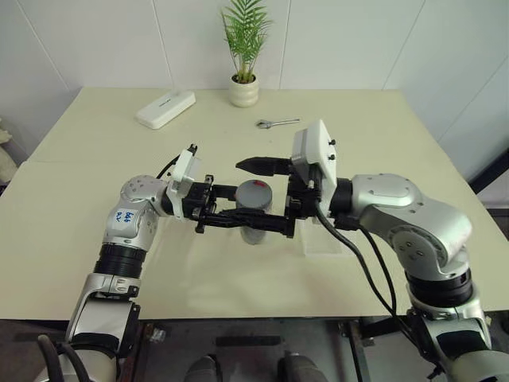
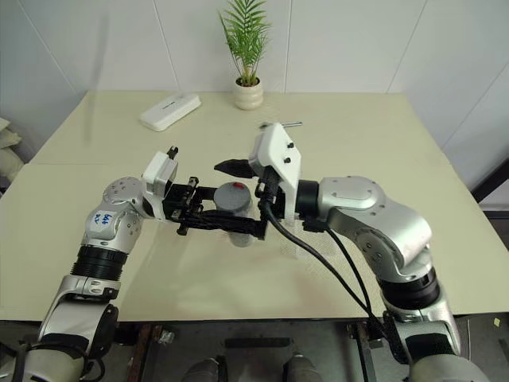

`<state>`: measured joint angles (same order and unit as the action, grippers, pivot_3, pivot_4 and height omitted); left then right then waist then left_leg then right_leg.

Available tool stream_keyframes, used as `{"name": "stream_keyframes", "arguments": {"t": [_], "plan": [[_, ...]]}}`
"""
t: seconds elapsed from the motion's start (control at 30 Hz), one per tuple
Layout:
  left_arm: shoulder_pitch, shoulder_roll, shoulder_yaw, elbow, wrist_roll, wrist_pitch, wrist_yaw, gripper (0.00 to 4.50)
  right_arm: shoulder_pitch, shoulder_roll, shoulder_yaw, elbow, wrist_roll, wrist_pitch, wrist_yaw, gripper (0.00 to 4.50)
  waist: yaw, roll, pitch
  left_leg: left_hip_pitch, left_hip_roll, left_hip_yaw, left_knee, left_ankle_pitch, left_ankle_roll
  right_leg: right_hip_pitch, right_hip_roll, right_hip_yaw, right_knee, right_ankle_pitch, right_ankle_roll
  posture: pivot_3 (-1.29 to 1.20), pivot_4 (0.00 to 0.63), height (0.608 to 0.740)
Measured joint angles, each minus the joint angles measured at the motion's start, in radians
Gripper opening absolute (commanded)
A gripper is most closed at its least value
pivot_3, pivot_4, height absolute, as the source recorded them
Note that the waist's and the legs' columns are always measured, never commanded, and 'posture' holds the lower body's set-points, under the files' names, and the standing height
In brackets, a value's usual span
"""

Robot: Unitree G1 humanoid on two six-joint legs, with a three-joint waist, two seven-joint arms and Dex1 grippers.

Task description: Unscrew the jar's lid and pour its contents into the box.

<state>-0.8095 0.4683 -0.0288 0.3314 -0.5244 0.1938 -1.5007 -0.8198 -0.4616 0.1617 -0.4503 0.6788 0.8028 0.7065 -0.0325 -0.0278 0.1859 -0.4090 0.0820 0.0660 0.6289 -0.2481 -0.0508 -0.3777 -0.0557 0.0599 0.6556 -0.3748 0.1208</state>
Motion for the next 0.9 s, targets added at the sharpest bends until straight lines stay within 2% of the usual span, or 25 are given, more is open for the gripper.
{"name": "stream_keyframes", "arguments": {"t": [0.2, 0.53, 0.9], "plan": [[0.0, 0.001, 0.0, 0.0, 0.0, 0.0, 0.0, 1.96, -0.002, 0.029, 0.033, 0.07, -0.083, -0.046, 0.001, 4.5, 0.002, 0.0, 0.0, 0.0, 0.0, 0.0, 0.0, 0.0, 0.0, 0.0, 0.0, 0.0, 0.0, 0.0, 0.0, 0.0, 0.15, 0.74], [0.0, 0.001, 0.0, 0.0, 0.001, 0.0, 0.0, 1.96, -0.015, 0.041, 0.039, 0.101, -0.128, -0.079, 0.025, 4.5, 0.001, 0.0, 0.0, 0.0, 0.0, 0.0, 0.0, 0.0, 0.0, 0.0, 0.0, 0.0, 0.0, 0.0, 0.0, 0.0, 0.15, 0.74], [0.0, -0.002, -0.003, 0.0, 0.013, 0.003, 0.001, 1.96, 0.026, -0.066, -0.003, 0.015, -0.095, -0.03, 0.033, 4.5, 0.001, 0.0, 0.0, 0.0, 0.0, 0.0, 0.0, 0.0, 0.0, 0.0, 0.0, 0.0, 0.0, 0.0, 0.0, 0.0, 0.15, 0.74]]}}
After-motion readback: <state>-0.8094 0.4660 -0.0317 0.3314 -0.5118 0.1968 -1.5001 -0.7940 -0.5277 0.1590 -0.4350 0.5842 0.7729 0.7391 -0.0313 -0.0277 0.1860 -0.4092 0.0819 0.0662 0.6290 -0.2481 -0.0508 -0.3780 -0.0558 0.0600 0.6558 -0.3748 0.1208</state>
